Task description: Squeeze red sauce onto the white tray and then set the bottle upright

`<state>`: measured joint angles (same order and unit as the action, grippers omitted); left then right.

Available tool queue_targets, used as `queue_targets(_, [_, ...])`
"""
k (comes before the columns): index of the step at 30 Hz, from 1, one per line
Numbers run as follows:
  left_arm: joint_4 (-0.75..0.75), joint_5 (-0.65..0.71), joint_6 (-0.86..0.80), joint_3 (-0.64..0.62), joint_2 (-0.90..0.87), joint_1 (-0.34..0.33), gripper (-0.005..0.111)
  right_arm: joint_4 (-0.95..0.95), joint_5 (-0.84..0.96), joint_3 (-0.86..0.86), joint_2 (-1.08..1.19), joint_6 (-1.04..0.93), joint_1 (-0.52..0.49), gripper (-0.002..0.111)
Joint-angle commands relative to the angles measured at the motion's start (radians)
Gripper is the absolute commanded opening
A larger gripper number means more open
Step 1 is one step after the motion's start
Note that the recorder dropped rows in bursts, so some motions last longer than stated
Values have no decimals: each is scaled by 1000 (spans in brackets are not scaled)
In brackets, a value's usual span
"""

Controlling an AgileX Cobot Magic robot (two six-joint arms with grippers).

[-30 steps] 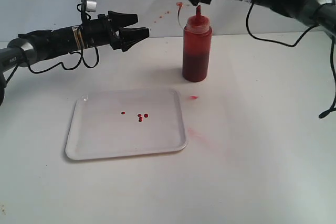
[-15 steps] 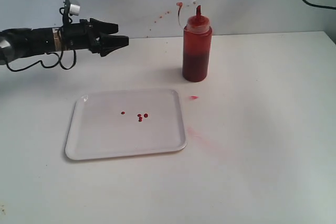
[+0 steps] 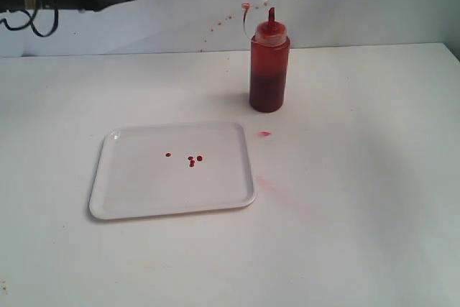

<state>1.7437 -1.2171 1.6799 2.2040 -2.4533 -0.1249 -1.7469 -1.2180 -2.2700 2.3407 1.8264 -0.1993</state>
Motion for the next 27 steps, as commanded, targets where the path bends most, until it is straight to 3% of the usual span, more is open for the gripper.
queue_targets(1, [1, -4, 77, 9, 94, -7, 0, 2, -3, 4, -13, 25, -10, 0])
queue_targets(8, [1, -4, 63, -112, 289, -7, 0, 2, -3, 6, -81, 31, -20, 0])
queue_targets(11, [1, -4, 36, -209, 401, -13, 0, 2, -3, 6, -138, 31, -24, 0])
queue_targets(15, [-42, 104, -11, -381, 566, -3, 0, 2, -3, 6, -233, 61, -22, 0])
queue_targets(17, [-75, 175, -65, -473, 655, 19, 0, 2, -3, 6, -287, 97, -20, 0])
queue_targets(23, [-90, 614, -87, -700, 952, 129, 0, 2, -3, 6, -484, 242, -20, 0])
queue_targets(27, [-137, 751, -87, -853, 1114, 159, 0, 2, -3, 43, -641, 260, -20, 0])
